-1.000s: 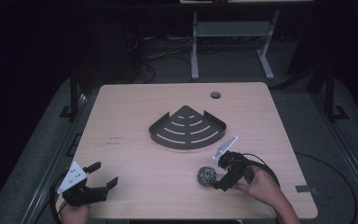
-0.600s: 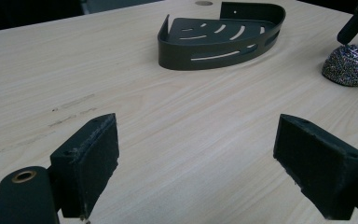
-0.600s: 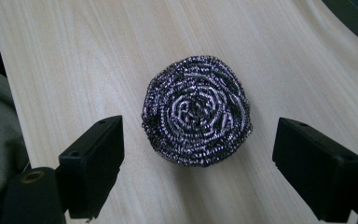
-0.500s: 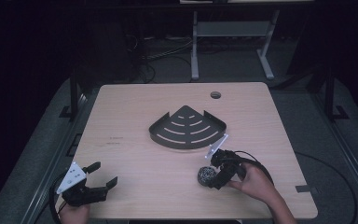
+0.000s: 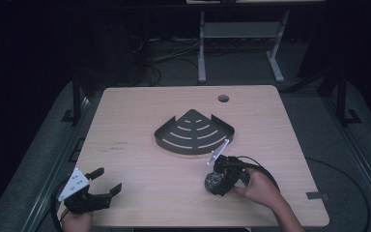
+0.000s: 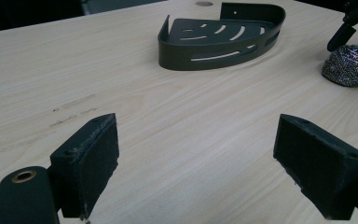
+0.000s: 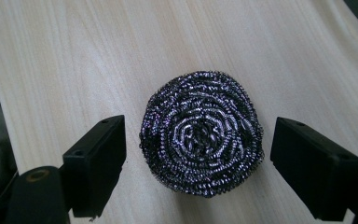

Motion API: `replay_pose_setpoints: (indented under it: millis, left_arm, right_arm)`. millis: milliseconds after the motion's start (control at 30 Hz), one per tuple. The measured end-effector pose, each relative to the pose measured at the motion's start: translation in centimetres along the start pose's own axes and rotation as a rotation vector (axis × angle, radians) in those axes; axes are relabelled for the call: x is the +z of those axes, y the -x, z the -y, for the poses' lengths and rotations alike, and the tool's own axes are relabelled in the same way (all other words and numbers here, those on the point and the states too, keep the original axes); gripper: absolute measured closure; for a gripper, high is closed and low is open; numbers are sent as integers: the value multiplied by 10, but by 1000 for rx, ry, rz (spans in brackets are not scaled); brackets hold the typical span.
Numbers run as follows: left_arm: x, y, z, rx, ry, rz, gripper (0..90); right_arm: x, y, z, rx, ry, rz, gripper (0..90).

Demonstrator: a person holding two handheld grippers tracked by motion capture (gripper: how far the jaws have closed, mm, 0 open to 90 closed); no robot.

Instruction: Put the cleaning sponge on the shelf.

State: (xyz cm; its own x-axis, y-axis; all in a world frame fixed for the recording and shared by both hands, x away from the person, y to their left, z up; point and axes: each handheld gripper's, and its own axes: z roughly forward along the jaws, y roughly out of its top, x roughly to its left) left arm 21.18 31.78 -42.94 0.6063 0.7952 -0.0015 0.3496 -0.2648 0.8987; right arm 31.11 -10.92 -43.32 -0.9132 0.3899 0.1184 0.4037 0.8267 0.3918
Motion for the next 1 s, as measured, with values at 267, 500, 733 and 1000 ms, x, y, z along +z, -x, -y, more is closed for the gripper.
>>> replay_pose_setpoints:
  millis: [267,500,733,1000]
  left_arm:
    - [0,0,0,-2,2,0,134]
    - [0,0,0,-2,3,1,134]
    - [0,0,0,-3,3,0,134]
    - [-1,0,0,-3,6,-1,134]
  right_arm:
    - [6,0,-2,-7,-26,-3,201]
    - [9,1,-3,-9,-45,-3,229]
    - [11,0,-5,-17,-56,-2,303]
    - [11,0,-5,-21,-60,0,328]
